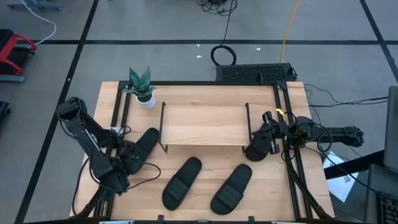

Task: Pick and place slides into the shelf
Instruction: Put the black slipper on the shelf

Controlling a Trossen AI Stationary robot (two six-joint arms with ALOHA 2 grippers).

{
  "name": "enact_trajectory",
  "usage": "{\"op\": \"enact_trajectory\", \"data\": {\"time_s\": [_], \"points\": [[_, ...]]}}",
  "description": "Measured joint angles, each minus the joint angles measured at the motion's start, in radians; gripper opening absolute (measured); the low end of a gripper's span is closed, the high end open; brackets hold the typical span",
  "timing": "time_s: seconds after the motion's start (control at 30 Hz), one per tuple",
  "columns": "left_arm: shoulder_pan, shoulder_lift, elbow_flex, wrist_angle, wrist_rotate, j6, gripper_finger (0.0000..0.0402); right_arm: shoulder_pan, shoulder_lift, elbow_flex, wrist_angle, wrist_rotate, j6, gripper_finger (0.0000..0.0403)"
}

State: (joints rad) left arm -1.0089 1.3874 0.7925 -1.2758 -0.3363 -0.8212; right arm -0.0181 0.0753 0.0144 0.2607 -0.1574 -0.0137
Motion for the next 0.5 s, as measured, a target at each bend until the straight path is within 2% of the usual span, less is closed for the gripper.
{"op": "enact_trajectory", "data": {"time_s": [0.07,0.23,0.5], "points": [[-0.008,0.032,0.0,-0.002,0.008,-0.024,0.0381,0.0,0.0,0.0,0.0,0.0,0.002,0.0],[-0.023,0.099,0.0,-0.017,-0.081,-0.053,0.0381,0.0,0.0,0.0,0.0,0.0,0.002,0.0],[-0.023,0.21,-0.005,-0.009,-0.109,-0.125,0.0381,0.0,0.0,0.0,0.0,0.0,0.002,0.0]]}}
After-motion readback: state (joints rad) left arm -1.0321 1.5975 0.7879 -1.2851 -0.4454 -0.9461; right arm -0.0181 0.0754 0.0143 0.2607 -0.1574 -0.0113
